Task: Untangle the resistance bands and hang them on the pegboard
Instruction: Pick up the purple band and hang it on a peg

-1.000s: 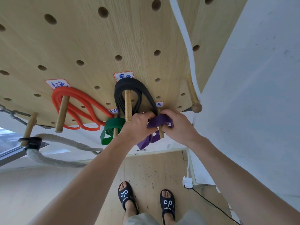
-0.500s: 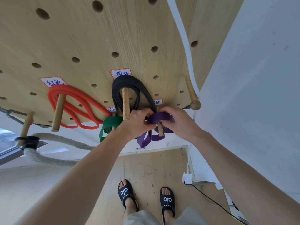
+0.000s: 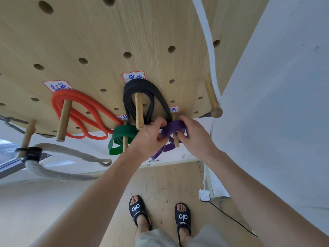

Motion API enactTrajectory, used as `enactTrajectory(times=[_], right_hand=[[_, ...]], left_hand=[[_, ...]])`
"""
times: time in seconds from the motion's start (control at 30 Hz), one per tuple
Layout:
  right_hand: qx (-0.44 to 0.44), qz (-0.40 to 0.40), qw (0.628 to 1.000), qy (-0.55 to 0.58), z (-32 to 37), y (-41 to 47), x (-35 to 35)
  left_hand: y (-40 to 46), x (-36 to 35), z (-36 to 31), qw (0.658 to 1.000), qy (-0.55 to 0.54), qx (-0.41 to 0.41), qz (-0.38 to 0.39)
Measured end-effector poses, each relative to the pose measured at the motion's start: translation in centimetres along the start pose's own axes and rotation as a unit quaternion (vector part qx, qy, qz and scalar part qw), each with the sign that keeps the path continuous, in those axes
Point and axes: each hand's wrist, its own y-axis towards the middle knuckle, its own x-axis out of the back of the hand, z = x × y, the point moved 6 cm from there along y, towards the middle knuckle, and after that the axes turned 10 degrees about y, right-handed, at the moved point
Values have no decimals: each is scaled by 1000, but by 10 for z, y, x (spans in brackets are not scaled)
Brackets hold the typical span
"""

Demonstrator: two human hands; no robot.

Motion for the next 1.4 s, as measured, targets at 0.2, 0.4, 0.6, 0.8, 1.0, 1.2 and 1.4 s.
enactTrajectory(times=[0.2, 0.4, 0.6, 0.8, 1.0, 1.2, 1.4], right_hand=[[-9, -166, 986, -19, 4, -45, -7], [-115, -191, 973, 58, -9, -97, -59], [-197, -87, 966, 146, -18, -60, -107], [-201, -117, 967, 107, -26, -31, -120], [-243, -145, 958, 57, -37, -20, -126], [-284, -171, 941, 69, -43, -17, -130], [-344, -130, 928, 60, -52, -15, -139]], left_hand=[[-36, -1, 10, 999, 13, 28, -29], [-51, -9, 18, 957, 284, -46, -33], [-54, -21, 12, 895, 433, -66, 82], [-56, -30, 15, 825, 542, -89, 133], [-64, -34, 22, 790, 576, -105, 184], [-64, -33, 26, 770, 596, -104, 202], [-65, -33, 30, 757, 608, -99, 216]])
